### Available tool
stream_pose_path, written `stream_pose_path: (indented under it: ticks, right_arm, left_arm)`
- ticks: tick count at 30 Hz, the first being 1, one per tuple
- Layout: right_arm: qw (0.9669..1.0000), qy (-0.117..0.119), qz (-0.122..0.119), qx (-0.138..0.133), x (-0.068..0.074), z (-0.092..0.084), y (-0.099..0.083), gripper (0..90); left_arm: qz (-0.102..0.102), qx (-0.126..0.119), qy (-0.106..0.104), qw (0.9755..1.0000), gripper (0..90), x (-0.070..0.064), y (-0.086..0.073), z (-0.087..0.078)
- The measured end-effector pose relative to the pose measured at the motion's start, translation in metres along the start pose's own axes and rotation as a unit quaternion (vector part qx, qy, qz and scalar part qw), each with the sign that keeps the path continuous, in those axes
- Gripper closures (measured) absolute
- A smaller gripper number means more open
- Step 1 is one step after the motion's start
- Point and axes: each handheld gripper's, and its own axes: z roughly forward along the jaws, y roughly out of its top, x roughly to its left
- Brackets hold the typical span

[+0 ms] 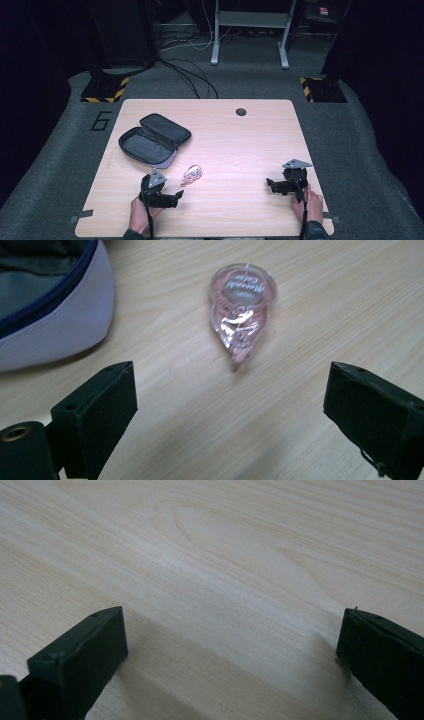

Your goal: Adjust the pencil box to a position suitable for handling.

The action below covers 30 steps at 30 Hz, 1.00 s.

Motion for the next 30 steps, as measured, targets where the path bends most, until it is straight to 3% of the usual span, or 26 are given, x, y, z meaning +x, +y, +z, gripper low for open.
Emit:
stream_pose_path:
  ticks: [6,15,22,25,30]
  right_arm:
    - [1.0,0.0,0.0,0.0,0.0,0.0,0.0,0.0]
    - [1.0,0.0,0.0,0.0,0.0,0.0,0.0,0.0]
    - [1.0,0.0,0.001,0.0,0.0,0.0,0.0,0.0]
    - [1.0,0.0,0.001,0.0,0.0,0.0,0.0,0.0]
    - [1.0,0.0,0.001,0.0,0.0,0.0,0.0,0.0]
  left_arm:
    - [0.01,0.001,-0.017,0.9998,6.7,-0.004,0.011,0.008]
    - [0.009,0.0,-0.041,0.9991,6.8,-0.005,0.023,0.029]
    - [0.016,0.011,-0.045,0.9988,6.2,-0.005,0.031,0.045]
    - [0.025,0.018,-0.048,0.9984,15.9,-0.005,0.033,0.051]
    - [0.04,0.027,-0.045,0.9979,20.9,-0.005,0.035,0.059]
